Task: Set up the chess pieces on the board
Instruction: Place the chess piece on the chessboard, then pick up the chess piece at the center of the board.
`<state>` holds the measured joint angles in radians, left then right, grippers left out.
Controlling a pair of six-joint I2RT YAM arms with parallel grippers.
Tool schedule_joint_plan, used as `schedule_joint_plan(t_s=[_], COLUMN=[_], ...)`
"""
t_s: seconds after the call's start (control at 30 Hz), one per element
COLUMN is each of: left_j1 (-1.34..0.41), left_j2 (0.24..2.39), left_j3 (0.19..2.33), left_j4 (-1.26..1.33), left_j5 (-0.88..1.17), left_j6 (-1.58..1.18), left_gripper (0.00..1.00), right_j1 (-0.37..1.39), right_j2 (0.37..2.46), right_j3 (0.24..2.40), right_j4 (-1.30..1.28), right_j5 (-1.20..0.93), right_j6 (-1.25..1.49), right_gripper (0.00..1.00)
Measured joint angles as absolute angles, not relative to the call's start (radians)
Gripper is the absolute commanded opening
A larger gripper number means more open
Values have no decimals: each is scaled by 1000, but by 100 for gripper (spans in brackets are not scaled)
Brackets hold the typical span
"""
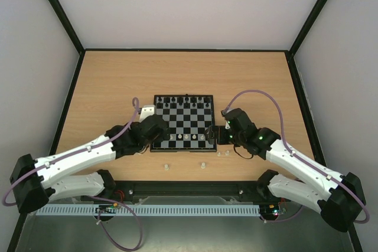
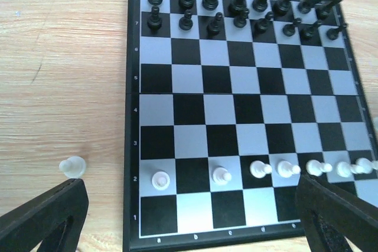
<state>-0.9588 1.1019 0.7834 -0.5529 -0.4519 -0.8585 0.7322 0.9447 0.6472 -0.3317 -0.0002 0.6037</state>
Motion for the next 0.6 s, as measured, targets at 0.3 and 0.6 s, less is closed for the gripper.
schedule_joint_plan(t_s=[0.3, 0.6], left_j1=[-1014, -1048], left_j2=[1019, 979], left_j3=[785, 786], left_j4=[-613, -628], left_j5=[-477, -488], left_j6=[-884, -904], left_gripper=[99, 99], right_j1=[732, 732], right_j2=[950, 973], right_j3=[647, 647], right_j4=[-337, -347], right_j5=[24, 33], right_j6=[615, 645], right_gripper=[99, 95])
